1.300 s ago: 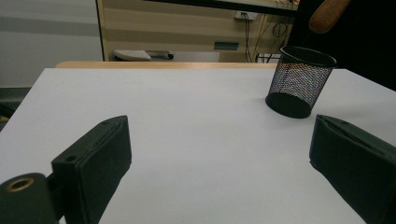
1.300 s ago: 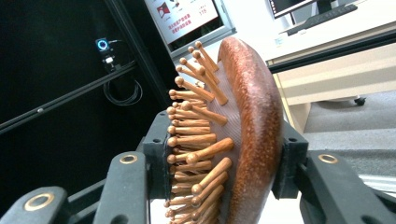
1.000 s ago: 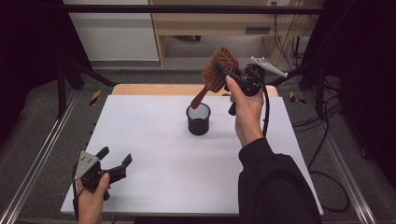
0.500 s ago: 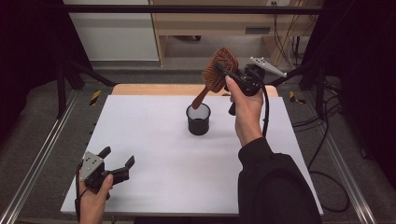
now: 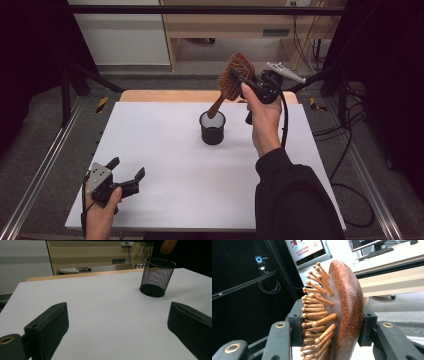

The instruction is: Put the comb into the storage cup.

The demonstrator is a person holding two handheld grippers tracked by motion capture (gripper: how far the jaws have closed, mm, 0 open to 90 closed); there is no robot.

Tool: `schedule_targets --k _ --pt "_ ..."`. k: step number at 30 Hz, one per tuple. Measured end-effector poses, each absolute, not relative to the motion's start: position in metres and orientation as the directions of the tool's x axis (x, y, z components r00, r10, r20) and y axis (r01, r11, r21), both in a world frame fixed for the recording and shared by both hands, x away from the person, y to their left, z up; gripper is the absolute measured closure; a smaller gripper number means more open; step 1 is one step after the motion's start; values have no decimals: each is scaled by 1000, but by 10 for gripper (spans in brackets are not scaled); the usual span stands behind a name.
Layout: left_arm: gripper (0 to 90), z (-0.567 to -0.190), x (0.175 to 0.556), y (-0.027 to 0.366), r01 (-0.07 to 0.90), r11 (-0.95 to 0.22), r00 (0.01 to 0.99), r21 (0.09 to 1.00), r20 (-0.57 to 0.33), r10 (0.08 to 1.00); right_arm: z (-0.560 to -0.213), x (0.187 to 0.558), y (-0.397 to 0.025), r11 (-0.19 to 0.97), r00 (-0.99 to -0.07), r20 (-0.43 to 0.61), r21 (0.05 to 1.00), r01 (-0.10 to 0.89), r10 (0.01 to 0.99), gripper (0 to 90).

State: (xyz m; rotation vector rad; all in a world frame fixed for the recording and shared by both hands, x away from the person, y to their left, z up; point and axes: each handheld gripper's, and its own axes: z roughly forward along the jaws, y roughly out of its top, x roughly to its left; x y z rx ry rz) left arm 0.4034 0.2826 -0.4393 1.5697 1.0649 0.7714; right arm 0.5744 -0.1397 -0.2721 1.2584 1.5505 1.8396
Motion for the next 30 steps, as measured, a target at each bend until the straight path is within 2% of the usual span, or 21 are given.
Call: schedule_targets --k 30 --pt "36 -439 403 283 241 -71 402 968 -33 915 -301 585 -127 -202 -491 321 938 281 810 514"
